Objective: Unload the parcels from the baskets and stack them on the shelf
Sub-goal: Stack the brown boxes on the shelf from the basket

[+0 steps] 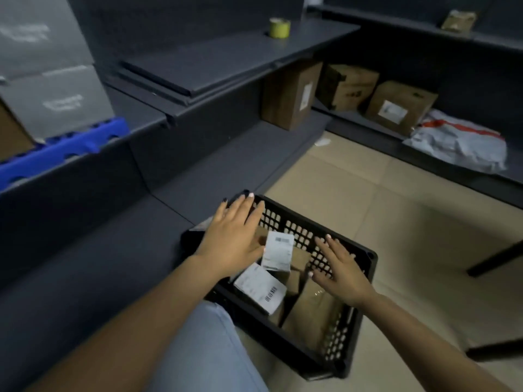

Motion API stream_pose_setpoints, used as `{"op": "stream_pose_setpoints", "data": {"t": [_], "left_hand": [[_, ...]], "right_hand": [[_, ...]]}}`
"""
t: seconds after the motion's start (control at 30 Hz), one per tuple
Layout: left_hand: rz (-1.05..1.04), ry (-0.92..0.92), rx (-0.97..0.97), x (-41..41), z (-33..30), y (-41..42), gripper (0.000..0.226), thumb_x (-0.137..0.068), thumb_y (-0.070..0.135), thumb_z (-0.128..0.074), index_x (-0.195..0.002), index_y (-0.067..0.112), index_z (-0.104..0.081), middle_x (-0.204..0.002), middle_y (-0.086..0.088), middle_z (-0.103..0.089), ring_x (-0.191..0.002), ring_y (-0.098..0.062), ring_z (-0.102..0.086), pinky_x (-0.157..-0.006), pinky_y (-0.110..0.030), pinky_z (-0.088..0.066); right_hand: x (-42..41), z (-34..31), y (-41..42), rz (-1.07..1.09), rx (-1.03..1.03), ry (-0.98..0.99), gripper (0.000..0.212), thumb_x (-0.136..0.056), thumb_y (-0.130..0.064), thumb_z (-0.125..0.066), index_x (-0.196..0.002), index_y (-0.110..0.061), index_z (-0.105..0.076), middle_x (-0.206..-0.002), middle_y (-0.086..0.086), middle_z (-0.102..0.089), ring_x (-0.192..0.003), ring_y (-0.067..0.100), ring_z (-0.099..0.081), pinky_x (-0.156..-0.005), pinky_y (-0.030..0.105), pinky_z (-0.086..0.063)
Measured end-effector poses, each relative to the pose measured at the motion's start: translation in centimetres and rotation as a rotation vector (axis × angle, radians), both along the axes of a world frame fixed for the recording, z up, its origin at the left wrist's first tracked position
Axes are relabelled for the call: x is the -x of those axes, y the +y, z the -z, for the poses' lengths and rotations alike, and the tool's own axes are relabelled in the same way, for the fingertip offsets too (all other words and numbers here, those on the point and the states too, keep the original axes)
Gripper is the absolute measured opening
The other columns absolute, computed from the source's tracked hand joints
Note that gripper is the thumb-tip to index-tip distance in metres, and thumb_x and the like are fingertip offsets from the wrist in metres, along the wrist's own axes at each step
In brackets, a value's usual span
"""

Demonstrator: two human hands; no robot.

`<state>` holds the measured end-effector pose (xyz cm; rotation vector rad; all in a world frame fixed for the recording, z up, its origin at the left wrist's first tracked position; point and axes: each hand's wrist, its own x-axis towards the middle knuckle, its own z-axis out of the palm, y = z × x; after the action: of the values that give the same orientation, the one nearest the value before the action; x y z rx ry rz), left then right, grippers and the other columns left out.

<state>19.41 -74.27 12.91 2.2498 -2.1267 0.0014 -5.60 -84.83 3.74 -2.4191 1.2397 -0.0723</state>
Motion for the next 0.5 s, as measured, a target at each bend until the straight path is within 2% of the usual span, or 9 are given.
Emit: {"op": "stream_pose_setpoints", "data": {"t": [0.17,0.27,0.5], "left_hand": [[0.004,0.052,-0.077,2.3,4.9,-1.4,0.086,-0.089,0.058,-0.045,-0.153,0.016,-0.004,-0.16,-0.009,-0.006,-0.147,-0.024,-0.002,-0.119,-0.044,-0.004],[0.013,0.074,-0.139,3.1,7.4,-2.2,0.087,-0.089,0.058,-0.045,-0.153,0.016,-0.003,-0.16,-0.008,-0.004,-0.147,-0.024,-0.001,-0.119,-0.045,-0.003],[-0.038,0.082,-0.29,2.8,13.2,-2.2,0.092,-0.087,0.062,-0.046,-0.153,0.018,0.0,-0.161,-0.005,0.001,-0.147,-0.024,0.003,-0.117,-0.046,-0.001]], "right_hand": [[3.2,5.9,0.8,0.094,-0.134,0.143,0.084,-0.09,-0.052,-0.054,-0.153,-0.028,-0.004,-0.161,0.006,-0.005,-0.148,0.025,-0.004,-0.119,0.035,-0.01],[3.6,8.9,1.3,0.131,-0.195,0.184,0.082,-0.091,-0.051,-0.052,-0.153,-0.025,-0.005,-0.161,0.005,-0.004,-0.148,0.026,-0.001,-0.119,0.036,-0.01],[1.7,15.2,2.4,0.249,-0.394,0.362,0.086,-0.09,-0.055,-0.051,-0.152,-0.033,0.005,-0.16,0.008,0.013,-0.144,0.042,0.011,-0.117,0.053,-0.016]]}}
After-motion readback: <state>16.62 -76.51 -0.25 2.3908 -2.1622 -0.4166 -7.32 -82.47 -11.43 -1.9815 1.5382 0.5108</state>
